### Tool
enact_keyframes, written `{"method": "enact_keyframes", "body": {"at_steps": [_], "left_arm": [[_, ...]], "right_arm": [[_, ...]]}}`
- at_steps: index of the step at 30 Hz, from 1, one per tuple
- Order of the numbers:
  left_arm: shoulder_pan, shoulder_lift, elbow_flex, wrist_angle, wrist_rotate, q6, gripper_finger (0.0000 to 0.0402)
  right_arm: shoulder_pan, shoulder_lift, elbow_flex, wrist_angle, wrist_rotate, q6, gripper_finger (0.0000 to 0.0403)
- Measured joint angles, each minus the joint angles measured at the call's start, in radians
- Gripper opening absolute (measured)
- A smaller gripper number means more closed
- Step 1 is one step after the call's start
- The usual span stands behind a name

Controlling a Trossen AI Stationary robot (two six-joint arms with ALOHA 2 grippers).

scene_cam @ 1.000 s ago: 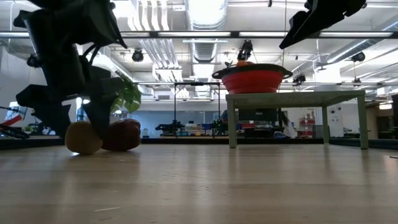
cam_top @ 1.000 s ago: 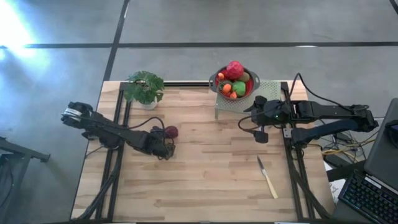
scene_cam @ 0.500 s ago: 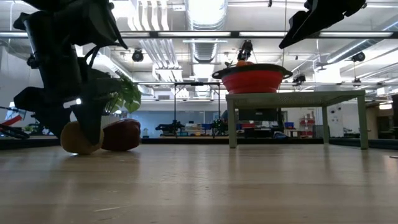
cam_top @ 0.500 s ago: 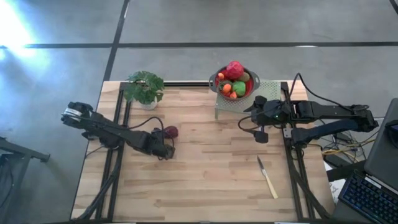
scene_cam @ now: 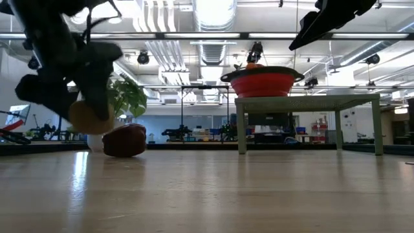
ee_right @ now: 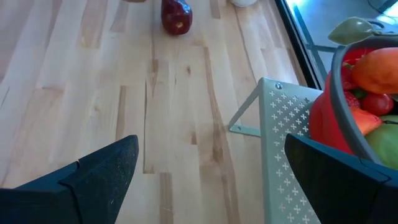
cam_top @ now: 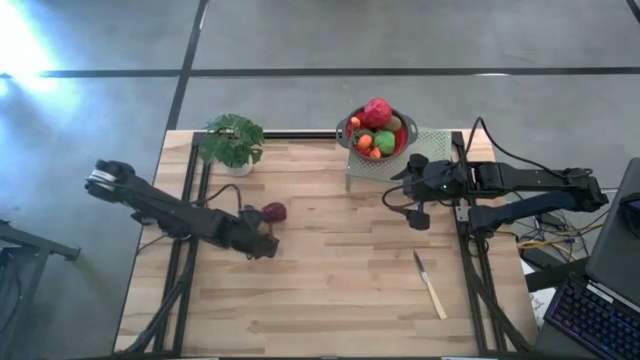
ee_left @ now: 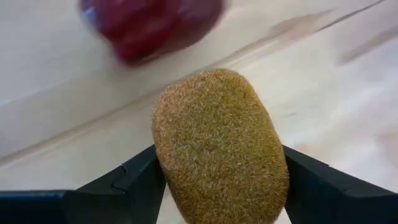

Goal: Pick & Place Fruit
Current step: Put the kiwi into the strainer bowl on the shelf

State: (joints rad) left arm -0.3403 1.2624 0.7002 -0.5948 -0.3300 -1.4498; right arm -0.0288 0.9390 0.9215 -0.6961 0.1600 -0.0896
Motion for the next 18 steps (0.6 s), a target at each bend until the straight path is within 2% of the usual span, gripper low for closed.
{"method": "enact_keyframes", "body": {"at_steps": [5, 12, 18], "left_arm": [[-0.036, -0.049, 0.000, 0.168, -0.077, 0.118, 0.0267], [-0.042, -0.023, 0.000, 0.572, -0.114, 0.564, 0.0266], [-0.027, 0.036, 0.000, 0.766, -0.184, 0.923, 0.0266]], "right_arm": [[0.000, 0.000, 0.000, 0.014, 0.000, 0.000, 0.0400], [0.000, 0.005, 0.000, 0.092, 0.000, 0.000, 0.0400], [0.000, 0.014, 0.000, 0.192, -0.002, 0.119, 0.0400]]}}
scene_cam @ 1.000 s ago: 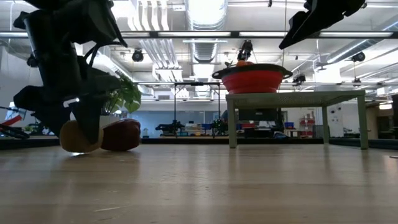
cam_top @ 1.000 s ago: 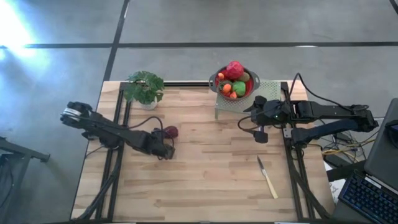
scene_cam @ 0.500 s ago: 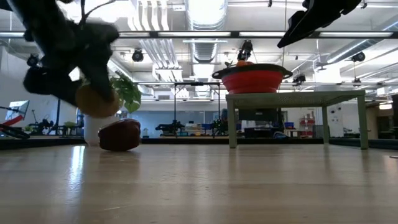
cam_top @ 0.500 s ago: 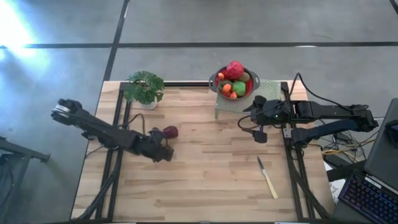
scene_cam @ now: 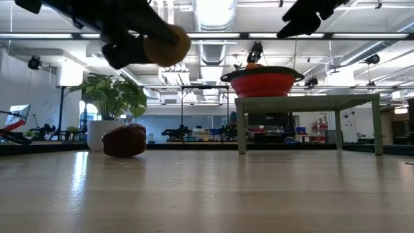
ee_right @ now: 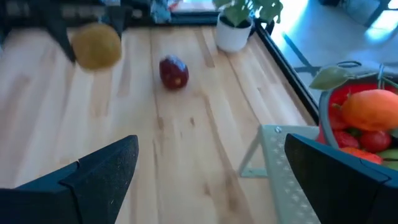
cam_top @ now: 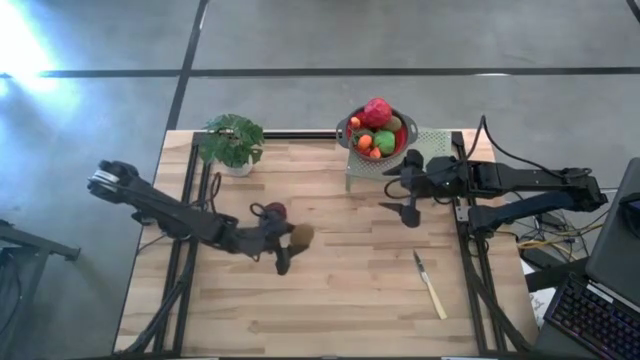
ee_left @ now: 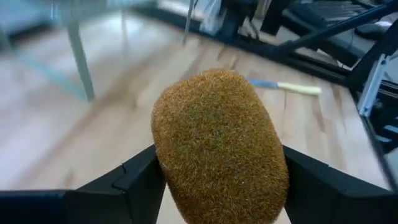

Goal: Pick & Place Fruit
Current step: Put the kiwi into the strainer bowl on the shelf

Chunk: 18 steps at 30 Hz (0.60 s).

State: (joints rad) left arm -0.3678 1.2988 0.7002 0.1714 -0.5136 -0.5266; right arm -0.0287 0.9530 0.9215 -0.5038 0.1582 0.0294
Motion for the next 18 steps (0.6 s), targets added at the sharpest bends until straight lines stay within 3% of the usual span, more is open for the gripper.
{"method": "enact_keyframes", "body": {"at_steps": [6, 10, 13, 18], "left_arm": [[0.035, 0.079, 0.000, 0.273, -0.030, 0.307, 0.0266], [0.078, 0.151, 0.000, 0.487, -0.022, 0.477, 0.0266], [0.127, 0.207, 0.027, 0.569, 0.044, 0.517, 0.0266], [0.198, 0.322, 0.141, 0.571, 0.165, 0.539, 0.0266]], "right_arm": [[0.000, 0.015, 0.000, 0.053, -0.015, 0.075, 0.0400], [0.001, 0.033, 0.000, 0.088, -0.098, 0.059, 0.0400], [0.005, 0.050, 0.000, 0.119, -0.167, 0.022, 0.0400], [0.012, 0.086, 0.000, 0.183, -0.225, -0.011, 0.0400]]}}
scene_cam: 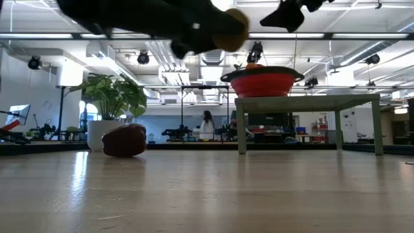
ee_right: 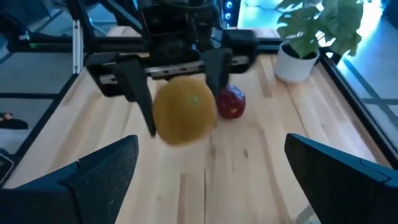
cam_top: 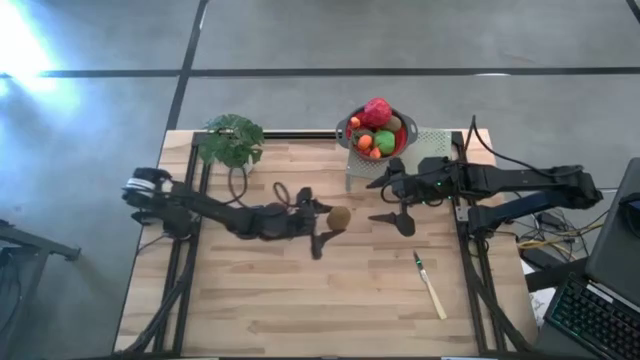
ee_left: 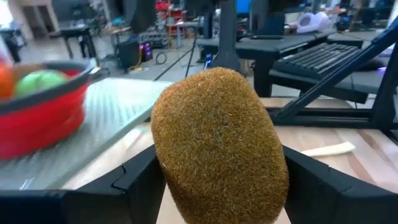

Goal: Pick & Place Fruit
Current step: Put the kiwi into the strainer bowl on the shelf

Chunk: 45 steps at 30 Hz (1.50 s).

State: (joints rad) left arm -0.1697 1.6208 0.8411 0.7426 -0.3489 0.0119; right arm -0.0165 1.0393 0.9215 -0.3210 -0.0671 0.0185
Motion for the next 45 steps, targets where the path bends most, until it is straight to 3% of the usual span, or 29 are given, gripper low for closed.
{"method": "enact_keyframes", "body": {"at_steps": [5, 15, 18, 35, 45], "left_arm": [[0.025, 0.097, 0.133, -0.013, 0.047, 0.089, 0.0266], [0.043, 0.189, 0.319, -0.107, 0.019, 0.204, 0.0266], [0.053, 0.190, 0.336, -0.115, -0.025, 0.204, 0.0266], [0.082, 0.185, 0.342, -0.115, -0.029, 0.187, 0.0266], [0.083, 0.184, 0.340, -0.115, -0.029, 0.186, 0.0266]], "right_arm": [[0.004, 0.025, 0.000, -0.003, -0.006, -0.011, 0.0400], [0.008, 0.025, 0.000, -0.007, -0.014, -0.020, 0.0400], [0.011, 0.024, 0.000, -0.014, -0.018, -0.022, 0.0400], [0.011, 0.024, 0.000, -0.009, 0.015, -0.032, 0.0397], [0.010, 0.024, 0.000, -0.011, 0.044, -0.031, 0.0314]]}}
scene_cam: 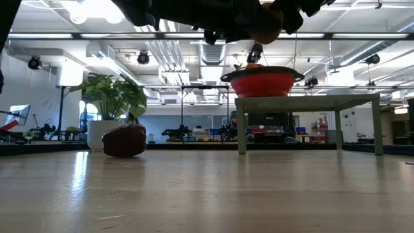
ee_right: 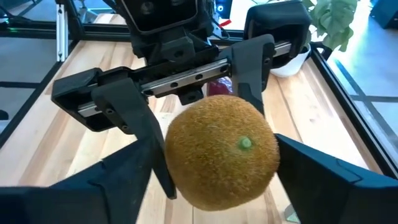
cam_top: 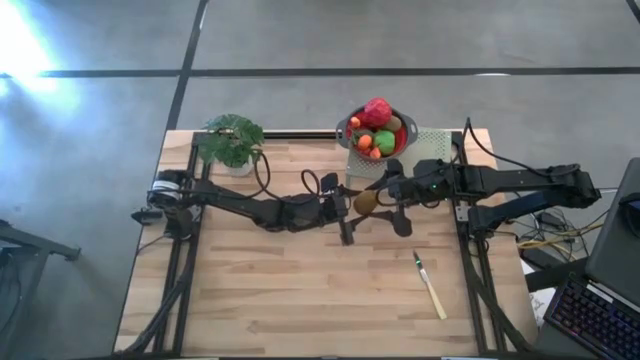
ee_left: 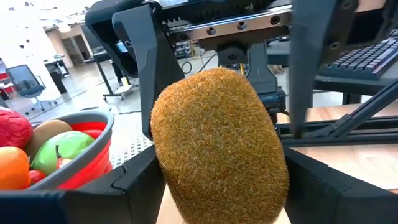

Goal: Pick & Place Fruit
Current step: Put the kiwi into the strainer bowl on the shelf

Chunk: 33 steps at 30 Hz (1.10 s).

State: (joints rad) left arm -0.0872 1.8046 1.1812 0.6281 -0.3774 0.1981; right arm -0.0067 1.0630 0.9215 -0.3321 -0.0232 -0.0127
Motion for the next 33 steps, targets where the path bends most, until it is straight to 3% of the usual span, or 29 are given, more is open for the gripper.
{"method": "enact_keyframes", "body": {"at_steps": [10, 20, 30, 33], "left_arm": [[-0.001, 0.000, 0.000, 0.003, 0.001, -0.012, 0.0267], [0.000, 0.000, -0.001, 0.003, 0.011, -0.027, 0.0275], [-0.001, -0.003, 0.001, -0.024, 0.010, -0.020, 0.0385], [-0.001, -0.010, 0.001, -0.046, 0.010, -0.015, 0.0395]], "right_arm": [[-0.001, 0.000, 0.000, 0.000, 0.001, -0.010, 0.0215], [-0.001, 0.000, 0.000, -0.004, -0.001, -0.006, 0.0230], [0.000, 0.000, 0.000, -0.014, -0.008, -0.002, 0.0217], [0.000, -0.002, 0.000, -0.027, -0.007, 0.007, 0.0217]]}}
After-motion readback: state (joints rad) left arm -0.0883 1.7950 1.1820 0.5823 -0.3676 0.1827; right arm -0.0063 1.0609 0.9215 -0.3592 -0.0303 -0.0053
